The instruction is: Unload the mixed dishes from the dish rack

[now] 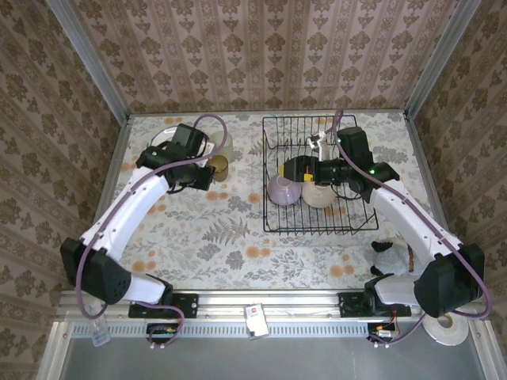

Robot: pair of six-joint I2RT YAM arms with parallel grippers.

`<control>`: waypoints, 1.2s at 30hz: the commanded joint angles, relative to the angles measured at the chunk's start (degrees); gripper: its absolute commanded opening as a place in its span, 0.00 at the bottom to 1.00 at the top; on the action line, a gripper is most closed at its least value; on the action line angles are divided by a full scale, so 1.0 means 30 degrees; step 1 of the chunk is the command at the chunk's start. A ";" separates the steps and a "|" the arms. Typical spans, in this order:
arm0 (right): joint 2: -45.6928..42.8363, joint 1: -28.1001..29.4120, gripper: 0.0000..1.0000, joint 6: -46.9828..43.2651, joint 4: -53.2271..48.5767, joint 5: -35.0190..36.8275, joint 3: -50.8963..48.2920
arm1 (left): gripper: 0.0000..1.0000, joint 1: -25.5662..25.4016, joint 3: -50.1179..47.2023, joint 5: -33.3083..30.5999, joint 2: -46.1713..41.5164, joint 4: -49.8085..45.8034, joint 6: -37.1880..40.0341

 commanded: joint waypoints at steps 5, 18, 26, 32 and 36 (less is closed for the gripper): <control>-0.0192 0.0562 1.00 -0.1426 -0.1381 0.1519 0.0223 | 0.00 0.0941 0.0964 -0.1124 0.3083 -0.0650 0.1240; -0.0950 0.0609 1.00 -0.1978 -0.1950 0.1910 -0.0733 | 0.00 0.1191 0.2355 -0.2267 0.7089 0.0666 0.1380; -0.1219 0.0617 1.00 -0.2002 -0.2007 0.1874 -0.1047 | 0.00 0.1025 0.2455 -0.1455 0.8049 0.1446 0.3984; -0.1359 0.0658 1.00 -0.1842 -0.1890 0.1881 -0.1298 | 0.00 0.0894 0.1377 -0.1298 0.7621 0.2460 0.6354; -0.1257 0.0685 1.00 -0.1777 -0.1786 0.1779 -0.1284 | 0.00 0.0696 -0.0022 -0.0698 0.6778 0.4076 0.8018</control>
